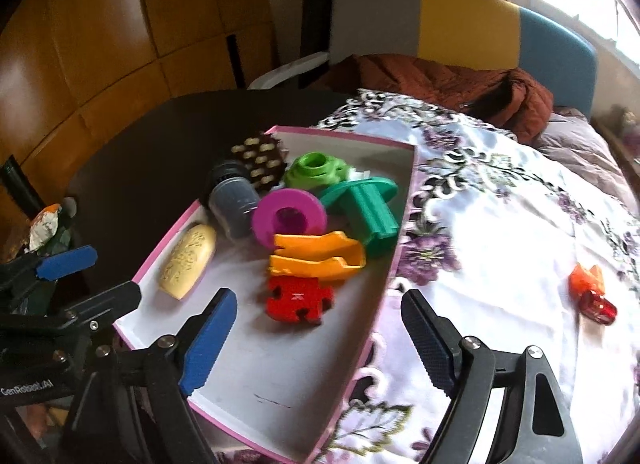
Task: Organize rigid objects
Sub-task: 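Move the right gripper to the red cylinder and grasp it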
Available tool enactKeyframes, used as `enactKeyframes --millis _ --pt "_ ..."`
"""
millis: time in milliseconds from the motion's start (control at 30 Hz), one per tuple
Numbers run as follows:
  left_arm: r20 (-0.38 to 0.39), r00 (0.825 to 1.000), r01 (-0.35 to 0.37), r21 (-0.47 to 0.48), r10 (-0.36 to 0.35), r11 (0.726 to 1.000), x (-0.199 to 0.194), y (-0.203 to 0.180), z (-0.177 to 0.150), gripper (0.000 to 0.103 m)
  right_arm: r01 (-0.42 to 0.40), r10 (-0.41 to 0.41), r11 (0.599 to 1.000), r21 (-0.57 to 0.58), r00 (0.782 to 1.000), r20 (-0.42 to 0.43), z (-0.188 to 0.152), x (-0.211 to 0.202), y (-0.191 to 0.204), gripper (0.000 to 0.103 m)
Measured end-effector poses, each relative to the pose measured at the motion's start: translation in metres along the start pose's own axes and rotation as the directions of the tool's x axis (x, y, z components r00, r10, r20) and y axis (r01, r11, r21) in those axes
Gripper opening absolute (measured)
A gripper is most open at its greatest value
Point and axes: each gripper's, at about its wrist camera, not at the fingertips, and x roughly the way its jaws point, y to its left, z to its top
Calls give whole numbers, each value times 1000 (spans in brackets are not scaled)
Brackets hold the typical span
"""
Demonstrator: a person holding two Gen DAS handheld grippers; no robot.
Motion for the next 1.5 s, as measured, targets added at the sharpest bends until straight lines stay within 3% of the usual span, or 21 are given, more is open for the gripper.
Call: enactKeyframes --millis 67,167,267,600,767,1000,1133,1300,1400,1500 --pt "3 1000 11 2 -11 1000 0 -2 1 82 18 -18 1000 17 1000 12 0 -5 -8 86" --pt "-2 999 34 -1 -34 999 3 -5 3 82 48 -50 997 58 998 31 1 -14 -26 96" --pt "-11 998 55 -5 -55 998 5 -8 3 77 83 -88 991 104 995 47 1 -24 -48 100" --pt "-21 991 136 -9 -136 991 3 -18 13 70 205 -223 945 255 974 47 -4 -63 -144 101" --pt "-29 985 169 11 -168 986 5 -34 17 70 301 -332 882 362 943 25 -8 -87 -211 103" --pt "-67 980 189 33 -187 981 8 -49 17 70 366 -445 729 578 896 -7 -31 -100 -298 103" --pt "-66 977 208 48 -205 977 8 -57 20 70 318 -407 684 656 913 -19 -40 -98 -320 103" --pt "-75 977 208 89 -202 974 12 -73 24 70 286 -337 666 689 939 -64 -46 -82 -326 103" --pt "-81 976 211 124 -202 970 15 -85 26 70 269 -270 696 665 957 -105 -43 -65 -322 103" --pt "-80 976 213 143 -204 966 16 -92 28 70 264 -212 762 591 964 -158 -24 -46 -319 103"
